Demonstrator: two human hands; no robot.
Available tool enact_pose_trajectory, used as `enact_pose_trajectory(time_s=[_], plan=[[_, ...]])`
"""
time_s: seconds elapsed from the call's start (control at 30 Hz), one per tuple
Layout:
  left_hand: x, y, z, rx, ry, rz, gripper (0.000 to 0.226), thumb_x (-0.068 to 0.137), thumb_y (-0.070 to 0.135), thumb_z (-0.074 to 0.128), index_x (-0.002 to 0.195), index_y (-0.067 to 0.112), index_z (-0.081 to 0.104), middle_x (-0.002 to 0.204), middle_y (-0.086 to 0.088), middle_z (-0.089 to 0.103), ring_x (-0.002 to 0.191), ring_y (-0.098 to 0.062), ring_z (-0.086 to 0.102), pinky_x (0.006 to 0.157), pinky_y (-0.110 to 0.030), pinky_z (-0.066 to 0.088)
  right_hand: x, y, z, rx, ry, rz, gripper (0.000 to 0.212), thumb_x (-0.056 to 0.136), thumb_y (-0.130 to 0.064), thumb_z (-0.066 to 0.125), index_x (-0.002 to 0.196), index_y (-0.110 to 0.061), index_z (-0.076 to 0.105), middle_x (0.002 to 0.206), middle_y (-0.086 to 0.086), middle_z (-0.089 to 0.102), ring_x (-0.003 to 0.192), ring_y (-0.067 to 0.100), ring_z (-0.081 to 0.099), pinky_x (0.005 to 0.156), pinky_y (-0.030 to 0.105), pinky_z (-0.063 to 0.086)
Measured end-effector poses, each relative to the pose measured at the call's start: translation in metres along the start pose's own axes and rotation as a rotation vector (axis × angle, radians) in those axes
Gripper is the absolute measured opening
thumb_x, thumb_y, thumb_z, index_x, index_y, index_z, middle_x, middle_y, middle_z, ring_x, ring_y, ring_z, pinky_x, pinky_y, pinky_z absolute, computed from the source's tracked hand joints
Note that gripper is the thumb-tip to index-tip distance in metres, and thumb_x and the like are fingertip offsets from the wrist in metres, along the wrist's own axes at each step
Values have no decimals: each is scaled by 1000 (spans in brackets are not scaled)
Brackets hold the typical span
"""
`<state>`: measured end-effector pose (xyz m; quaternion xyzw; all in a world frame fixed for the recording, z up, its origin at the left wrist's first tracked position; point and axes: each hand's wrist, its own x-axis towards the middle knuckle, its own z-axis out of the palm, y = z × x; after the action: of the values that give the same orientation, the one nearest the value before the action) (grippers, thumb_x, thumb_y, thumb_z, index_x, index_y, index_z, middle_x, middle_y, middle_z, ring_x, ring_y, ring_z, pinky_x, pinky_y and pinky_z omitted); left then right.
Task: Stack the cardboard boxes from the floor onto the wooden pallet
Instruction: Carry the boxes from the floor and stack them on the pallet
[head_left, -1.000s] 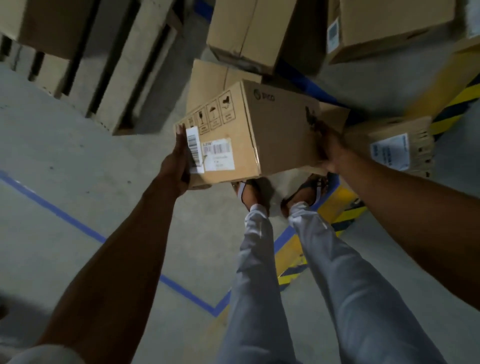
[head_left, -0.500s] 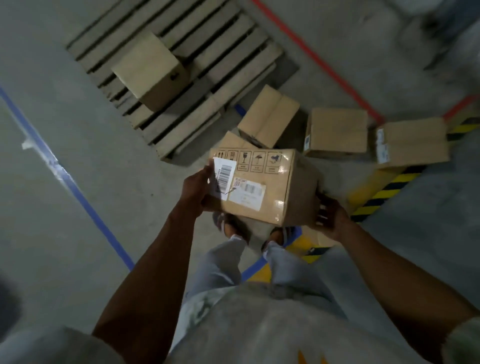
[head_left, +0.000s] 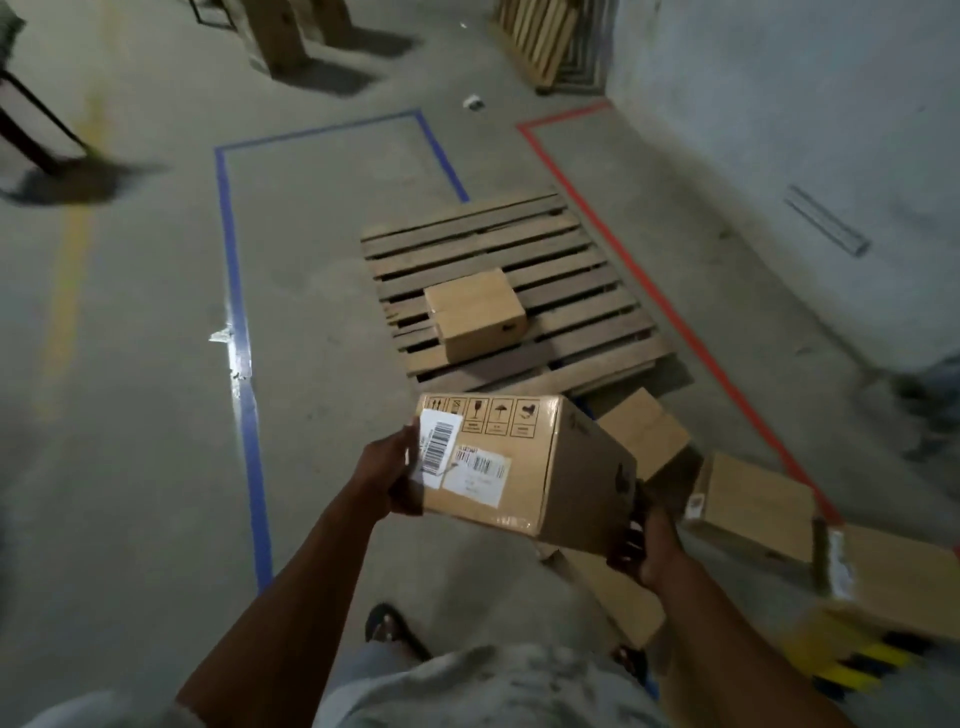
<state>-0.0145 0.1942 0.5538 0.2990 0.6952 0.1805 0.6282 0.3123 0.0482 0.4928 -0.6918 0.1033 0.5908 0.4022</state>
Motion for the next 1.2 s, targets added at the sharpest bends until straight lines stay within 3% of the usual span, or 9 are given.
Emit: enact_pose_trajectory(time_s=[0.3,0.57,0.67,0.77,0.83,0.97,1.1,1.17,1.2], plan=[[53,50,-214,-126,44,26,52,98,65,58,109,18,78,97,-9,82,94,-37,78,78,-64,63,-45,24,227,9,-102,3,68,90,-69,61,129,-13,61,123,19,64,109,38,60,79,45,53],[147,151,-251,-68,-24,78,50,99,64,58,113,21,78,104,-8,82,96,-34,78,71,-53,65,-9,-28,348,97,-88,-17,83,81,-80,58,140,-21,52,134,14,54,131,44,47,111,69,36],[198,197,-266,-37,-54,103,56,98,67,57,117,19,77,106,-8,82,96,-34,79,71,-49,65,19,-56,400,180,-91,-14,81,84,-80,53,137,-19,57,132,14,55,123,43,51,108,66,40],[241,252,-291,-65,-51,90,73,84,83,61,120,21,76,121,-8,78,112,-35,74,95,-61,59,34,-93,463,239,-102,-7,64,87,-76,53,115,-18,63,99,13,64,86,32,62,76,44,56],[265,292,-311,-94,-42,81,85,79,88,61,130,21,72,133,-8,72,124,-34,66,106,-61,53,32,-121,508,250,-114,-21,61,90,-72,54,116,-17,62,94,11,63,78,28,61,62,34,52],[321,378,-348,-98,-74,64,90,86,86,53,137,13,65,131,-13,70,122,-36,65,106,-60,52,31,-179,593,304,-141,-55,56,100,-64,45,114,-13,64,99,8,58,87,27,55,72,41,52],[389,465,-371,-42,-160,10,97,81,94,46,133,13,58,127,-15,66,118,-41,63,106,-63,50,40,-236,674,296,-148,-135,46,106,-58,36,91,-23,61,88,5,62,81,24,57,63,34,49],[430,506,-378,31,-263,-69,113,67,103,47,136,14,57,133,-19,66,122,-46,64,106,-65,50,69,-247,704,268,-148,-213,48,106,-57,38,97,-20,67,89,9,72,82,22,68,62,30,55],[450,528,-381,70,-335,-110,124,60,106,48,142,14,56,135,-20,67,122,-48,66,104,-65,51,84,-254,723,275,-162,-250,51,103,-61,43,109,-19,70,105,13,74,92,22,71,70,33,60]])
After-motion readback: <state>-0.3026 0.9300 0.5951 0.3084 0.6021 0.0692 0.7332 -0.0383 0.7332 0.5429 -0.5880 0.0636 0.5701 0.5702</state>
